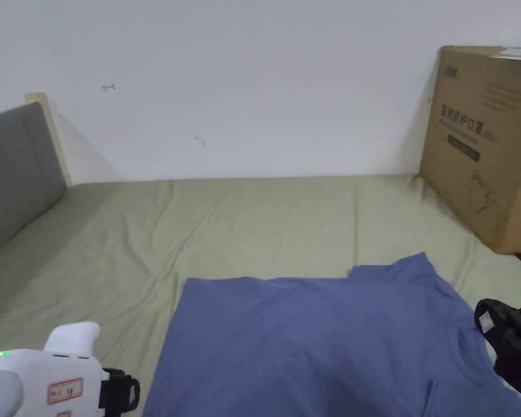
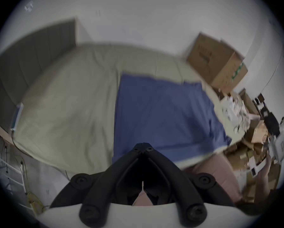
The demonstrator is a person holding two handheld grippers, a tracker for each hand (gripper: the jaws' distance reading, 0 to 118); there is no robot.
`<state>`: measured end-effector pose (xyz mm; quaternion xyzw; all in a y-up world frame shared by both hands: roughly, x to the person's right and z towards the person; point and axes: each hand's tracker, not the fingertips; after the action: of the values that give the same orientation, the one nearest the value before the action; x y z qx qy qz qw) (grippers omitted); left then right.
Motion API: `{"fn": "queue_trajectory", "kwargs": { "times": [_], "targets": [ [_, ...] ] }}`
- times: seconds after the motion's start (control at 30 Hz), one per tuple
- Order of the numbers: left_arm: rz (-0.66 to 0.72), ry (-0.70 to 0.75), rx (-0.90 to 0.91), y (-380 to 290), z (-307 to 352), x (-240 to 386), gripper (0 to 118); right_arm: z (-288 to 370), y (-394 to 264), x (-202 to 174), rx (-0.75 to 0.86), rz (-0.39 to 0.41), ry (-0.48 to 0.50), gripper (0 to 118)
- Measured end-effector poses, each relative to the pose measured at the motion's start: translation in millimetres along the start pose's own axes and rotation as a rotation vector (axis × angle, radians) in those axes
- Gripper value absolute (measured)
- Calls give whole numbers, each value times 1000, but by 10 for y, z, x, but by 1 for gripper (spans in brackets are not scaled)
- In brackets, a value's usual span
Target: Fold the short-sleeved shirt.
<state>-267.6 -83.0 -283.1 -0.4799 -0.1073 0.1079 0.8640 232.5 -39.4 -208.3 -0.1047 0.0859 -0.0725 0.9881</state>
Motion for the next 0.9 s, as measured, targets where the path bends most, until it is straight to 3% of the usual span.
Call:
{"fn": "queue_trajectory", "kwargs": {
  "times": [0.03, 0.1, 0.17, 0.27, 0.37, 0.53, 0.57, 0.63, 0.7, 0.83, 0.9],
  "targets": [
    [-15, 60, -23, -49, -119, -72, 23, -33, -37, 23, -32, -8, 9, 0],
    [3, 133, -53, -170, -383, -245, 112, -79, -101, 53, -91, -16, 4, 0],
    [24, 163, -71, -285, -593, -384, 118, -106, -166, 70, -134, -26, -6, 0],
    [68, 126, -42, -387, -802, -484, 114, -129, -230, 101, -170, -58, -12, 0],
    [85, 98, -127, -441, -1153, -579, 114, -137, -241, 113, -184, -104, -36, 0],
    [-44, 225, -131, -514, -1300, -369, 111, -170, -237, 272, -212, -159, -60, 0],
    [-58, 270, -122, -516, -1228, -308, 103, -149, -242, 293, -216, -151, -86, 0],
    [-54, 266, -92, -513, -1061, -179, 64, -95, -254, 357, -207, -105, -159, 0],
    [-91, 217, -48, -513, -957, -32, 2, -49, -264, 486, -204, -112, -177, 0],
    [-167, 196, -48, -495, -873, 141, 2, -50, -231, 870, -212, -226, -80, 0],
    [-171, 197, -29, -473, -821, 184, 2, -177, -218, 1085, -308, -229, -144, 0]
  ]
}}
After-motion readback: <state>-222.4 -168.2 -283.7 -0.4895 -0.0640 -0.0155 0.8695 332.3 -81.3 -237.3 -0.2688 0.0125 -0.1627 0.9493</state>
